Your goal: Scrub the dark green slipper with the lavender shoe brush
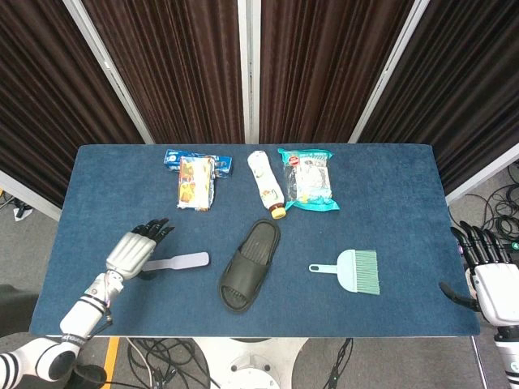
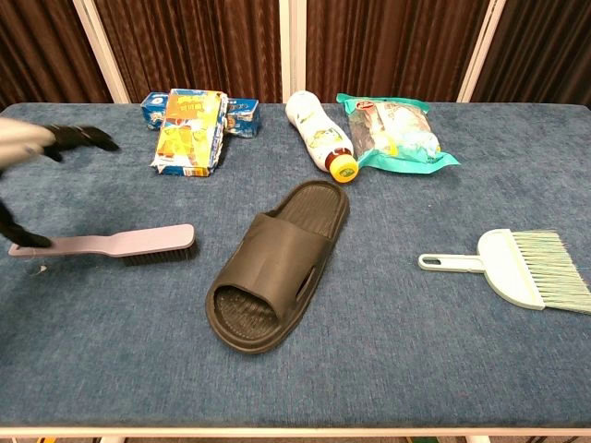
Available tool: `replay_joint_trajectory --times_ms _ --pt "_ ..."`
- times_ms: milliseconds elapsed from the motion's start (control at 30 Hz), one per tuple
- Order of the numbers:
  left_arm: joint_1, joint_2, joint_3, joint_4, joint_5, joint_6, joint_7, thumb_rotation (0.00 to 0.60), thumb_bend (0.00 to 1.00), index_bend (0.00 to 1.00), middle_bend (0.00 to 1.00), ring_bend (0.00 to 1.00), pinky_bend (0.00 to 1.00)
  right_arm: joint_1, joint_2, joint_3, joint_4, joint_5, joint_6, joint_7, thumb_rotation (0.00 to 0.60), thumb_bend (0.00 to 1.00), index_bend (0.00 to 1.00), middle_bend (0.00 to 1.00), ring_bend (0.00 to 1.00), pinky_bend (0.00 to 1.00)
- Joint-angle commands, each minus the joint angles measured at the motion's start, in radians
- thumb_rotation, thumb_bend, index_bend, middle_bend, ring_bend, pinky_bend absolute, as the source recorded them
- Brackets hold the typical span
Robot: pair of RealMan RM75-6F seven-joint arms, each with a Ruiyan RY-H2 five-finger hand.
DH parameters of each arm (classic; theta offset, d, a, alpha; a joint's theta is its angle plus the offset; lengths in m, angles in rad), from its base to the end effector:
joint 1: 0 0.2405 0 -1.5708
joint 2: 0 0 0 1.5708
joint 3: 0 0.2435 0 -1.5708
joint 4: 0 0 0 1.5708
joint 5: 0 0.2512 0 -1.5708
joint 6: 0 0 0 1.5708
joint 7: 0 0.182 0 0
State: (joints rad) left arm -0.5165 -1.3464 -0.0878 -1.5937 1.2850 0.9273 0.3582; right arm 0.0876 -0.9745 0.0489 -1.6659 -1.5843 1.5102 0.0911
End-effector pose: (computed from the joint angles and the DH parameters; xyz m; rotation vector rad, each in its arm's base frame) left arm -0.2171 0.3198 -0.0369 -1.9381 -0.9159 -0.7000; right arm -0.3019 -0.2214 0.1537 1.4470 -0.8499 0.9684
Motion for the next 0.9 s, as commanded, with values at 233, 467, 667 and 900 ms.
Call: replay_joint_trajectory --times_ms 233,467,667,900 --pt "-0.053 -0.116 0.004 0.152 -0.137 -0.031 0.132 0.600 0.05 0.11 0.10 0.08 0.21 -0.004 -0.004 0.000 0.008 0.006 0.002 0.005 0.600 0.09 0.00 0.01 0.00 0.00" --pt "-0.067 -0.120 0.007 0.197 -0.168 -0.032 0.147 0.600 0.05 0.11 0.10 0.08 0.21 -0.010 -0.009 -0.003 0.015 0.009 0.005 0.009 0.600 0.09 0.00 0.01 0.00 0.00" --pt "-0.077 -0.105 0.002 0.206 -0.178 -0.033 0.124 0.600 0.05 0.11 0.10 0.08 0.21 -0.013 -0.007 -0.004 0.012 0.005 0.011 0.005 0.600 0.09 0.00 0.01 0.00 0.00" --pt "-0.105 0.003 0.041 0.110 -0.172 -0.149 0.069 0.600 0.05 0.14 0.16 0.09 0.20 -0.014 -0.013 -0.006 0.023 0.004 0.007 0.016 0.600 0.09 0.00 0.01 0.00 0.00"
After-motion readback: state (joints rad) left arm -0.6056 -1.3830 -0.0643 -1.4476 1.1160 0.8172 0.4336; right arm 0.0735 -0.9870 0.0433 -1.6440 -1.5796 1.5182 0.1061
